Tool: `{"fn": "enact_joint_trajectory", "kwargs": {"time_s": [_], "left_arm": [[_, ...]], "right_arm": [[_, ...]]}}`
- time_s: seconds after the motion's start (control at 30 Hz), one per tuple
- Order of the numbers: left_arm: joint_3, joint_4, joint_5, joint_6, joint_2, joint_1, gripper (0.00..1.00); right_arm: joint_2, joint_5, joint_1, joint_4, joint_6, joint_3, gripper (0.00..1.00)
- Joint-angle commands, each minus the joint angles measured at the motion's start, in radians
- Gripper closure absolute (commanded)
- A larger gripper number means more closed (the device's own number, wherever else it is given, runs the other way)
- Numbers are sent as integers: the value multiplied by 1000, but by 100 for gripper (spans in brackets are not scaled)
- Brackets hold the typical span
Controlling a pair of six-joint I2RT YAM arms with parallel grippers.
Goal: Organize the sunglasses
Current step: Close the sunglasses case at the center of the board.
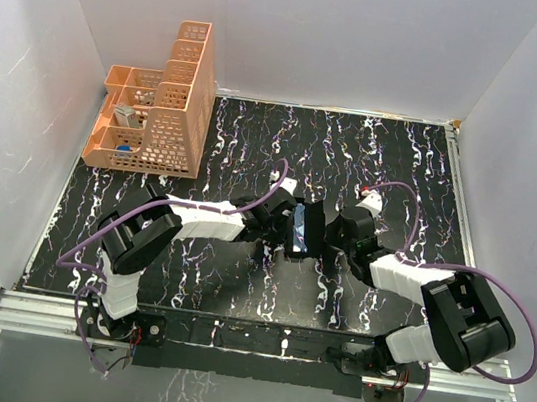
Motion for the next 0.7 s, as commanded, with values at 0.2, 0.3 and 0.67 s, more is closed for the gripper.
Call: {"fn": "enact_joint_trajectory", "kwargs": {"time_s": [0.2,0.3,0.67], "left_arm": [[13,2,5,-1,-19,0,79],[13,3,8,-3,-17,-1,79],[10,6,8,-6,-15,-1,79]], "right_arm": [[-59,-215,13,121,87,-22,100],[-53,-275,15,169,111,-32,100],[-8,-307,18,209,124,-44,100]]}}
